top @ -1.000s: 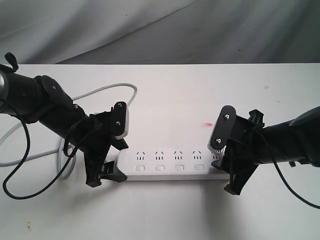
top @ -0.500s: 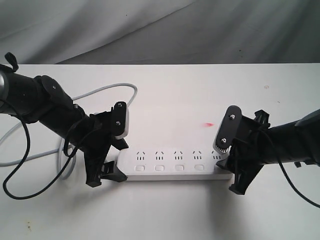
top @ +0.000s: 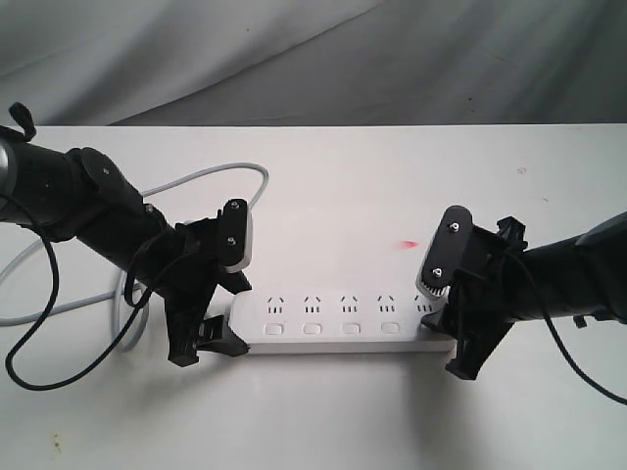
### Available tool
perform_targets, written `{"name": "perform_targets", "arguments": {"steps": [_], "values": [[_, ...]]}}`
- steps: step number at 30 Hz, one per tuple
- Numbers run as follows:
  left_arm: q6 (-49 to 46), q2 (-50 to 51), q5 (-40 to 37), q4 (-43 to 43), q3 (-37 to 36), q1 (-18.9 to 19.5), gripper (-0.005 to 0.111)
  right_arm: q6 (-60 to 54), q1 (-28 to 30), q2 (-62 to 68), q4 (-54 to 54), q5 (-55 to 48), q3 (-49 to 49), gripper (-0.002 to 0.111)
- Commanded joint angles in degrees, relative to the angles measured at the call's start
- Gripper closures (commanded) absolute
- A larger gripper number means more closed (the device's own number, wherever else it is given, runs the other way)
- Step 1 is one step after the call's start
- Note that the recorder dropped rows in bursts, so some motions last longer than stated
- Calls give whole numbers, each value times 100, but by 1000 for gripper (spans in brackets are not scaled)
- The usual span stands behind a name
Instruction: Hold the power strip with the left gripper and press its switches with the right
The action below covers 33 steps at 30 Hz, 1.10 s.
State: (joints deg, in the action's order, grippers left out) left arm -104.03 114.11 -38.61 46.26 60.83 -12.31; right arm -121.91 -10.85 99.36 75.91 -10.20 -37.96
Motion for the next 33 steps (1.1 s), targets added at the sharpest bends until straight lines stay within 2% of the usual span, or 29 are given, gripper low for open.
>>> {"name": "perform_targets", "arguments": {"steps": [1,17,19,25,29,33], "values": [[16,14,-19,-13,15,-24,38,-83,-1,-182,-182,27,116,53],[16,14,-19,-13,15,-24,38,-67,-1,-1517,85,-121,130,54],[16,14,-19,-13,15,-24,38,-67,-1,-1711,160,-134,201,60],[16,14,-19,-13,15,-24,38,-67,-1,-2704,464,-100,779,90],[16,14,-19,-13,15,-24,38,-67,-1,-3526,802,-25,1256,106],[16,14,-19,-13,15,-24,38,-67,-1,-4729,1243,115,1822,108]]}}
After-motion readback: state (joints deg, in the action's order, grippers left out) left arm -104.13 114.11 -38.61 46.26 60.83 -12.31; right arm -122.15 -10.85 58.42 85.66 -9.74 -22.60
